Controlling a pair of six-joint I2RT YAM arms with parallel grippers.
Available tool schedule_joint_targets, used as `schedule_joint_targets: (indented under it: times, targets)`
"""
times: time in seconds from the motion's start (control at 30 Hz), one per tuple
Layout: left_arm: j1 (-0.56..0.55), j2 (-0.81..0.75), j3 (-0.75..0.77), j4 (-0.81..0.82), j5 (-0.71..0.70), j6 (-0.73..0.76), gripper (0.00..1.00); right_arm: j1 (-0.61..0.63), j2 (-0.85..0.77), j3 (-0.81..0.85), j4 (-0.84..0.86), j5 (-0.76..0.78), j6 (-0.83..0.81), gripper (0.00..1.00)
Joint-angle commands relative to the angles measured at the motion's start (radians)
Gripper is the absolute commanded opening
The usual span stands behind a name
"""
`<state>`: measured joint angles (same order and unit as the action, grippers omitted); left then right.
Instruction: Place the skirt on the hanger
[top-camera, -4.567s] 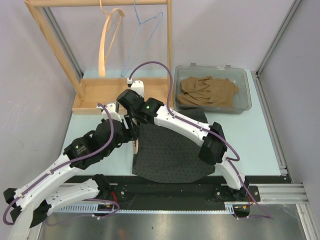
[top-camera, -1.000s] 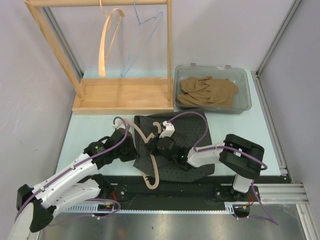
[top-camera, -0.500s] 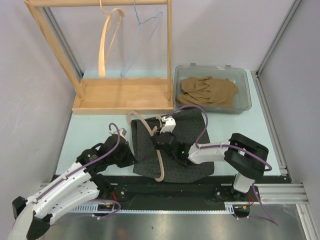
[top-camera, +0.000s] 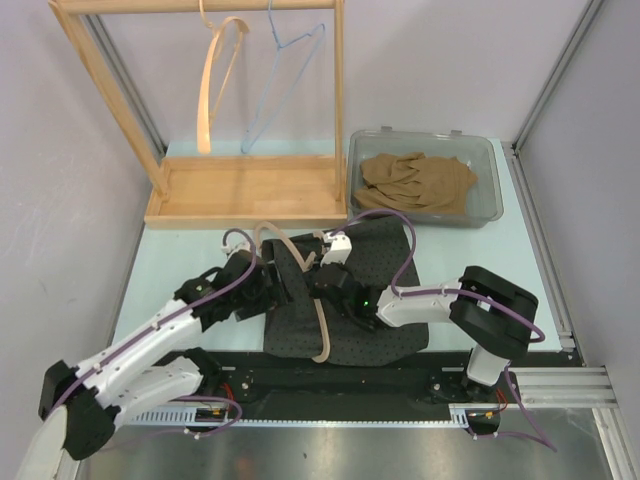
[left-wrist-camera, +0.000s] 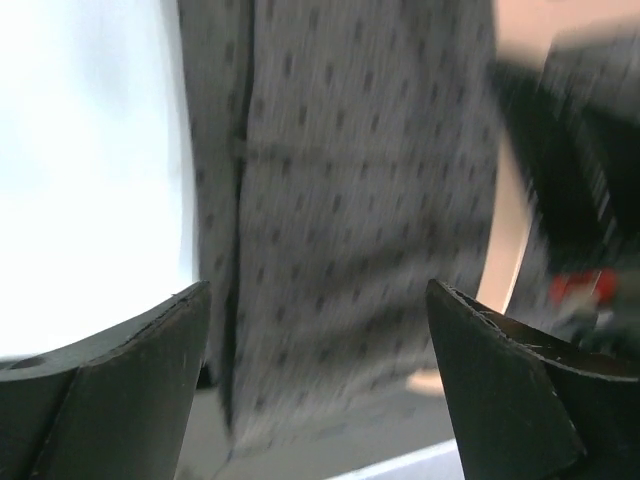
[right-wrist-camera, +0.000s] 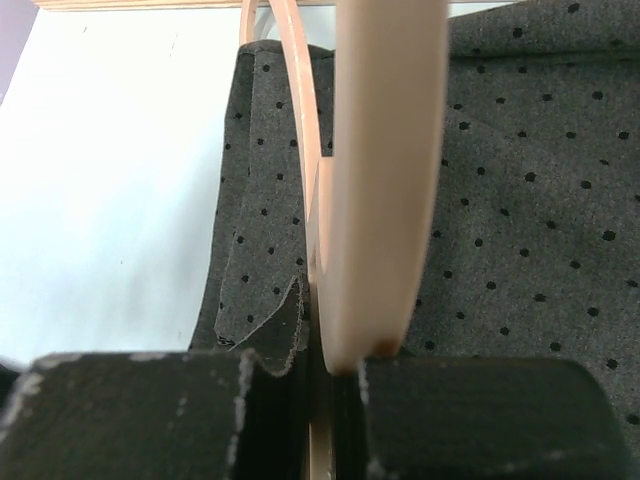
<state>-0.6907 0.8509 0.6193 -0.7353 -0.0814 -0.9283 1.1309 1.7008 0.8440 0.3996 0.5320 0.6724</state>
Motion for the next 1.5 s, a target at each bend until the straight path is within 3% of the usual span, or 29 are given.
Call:
schedule_joint_targets:
  times: [0.0,0.13,0.33,0.7,0.77,0.83,0.87,1.0,1.33,1.47]
  targets:
    - [0.08,0.1,0.071,0.169,-0.058,0.048,0.91,-0.029,-0.043,0.035,-0.024,0.062,-0.004,0.0]
    - [0.154,0.183,0.04,0.276,-0.067,0.08,0.87,-0.036,-0.052,0.033,-0.03,0.045,-0.002,0.0]
    - [0.168,0.284,-0.021,0.411,-0.038,0.085,0.8,-0.049,-0.05,0.035,-0.034,0.014,0.001,0.0]
    - [0.171,0.457,-0.029,0.415,-0.149,0.106,0.84,-0.068,-0.044,0.035,-0.044,-0.024,0.03,0.0]
    - [0.172,0.471,-0.029,0.442,-0.136,0.111,0.72,-0.068,-0.043,0.035,-0.047,-0.027,0.035,0.0]
    - [0.171,0.488,-0.027,0.461,-0.126,0.117,0.45,-0.068,-0.041,0.035,-0.056,-0.03,0.044,0.0]
    - [0.172,0.491,-0.027,0.462,-0.118,0.118,0.27,-0.066,-0.041,0.033,-0.059,-0.03,0.047,0.0]
    - [0.174,0.487,-0.038,0.467,-0.103,0.121,0.0,-0.068,-0.043,0.033,-0.07,-0.026,0.053,0.0]
    - [0.174,0.315,-0.03,0.347,-0.138,0.129,0.0,-0.086,-0.056,0.035,-0.151,0.025,0.092,0.0]
    - [0.172,0.199,-0.055,0.271,-0.158,0.115,0.0,-0.06,-0.113,0.035,-0.146,0.095,-0.032,0.0]
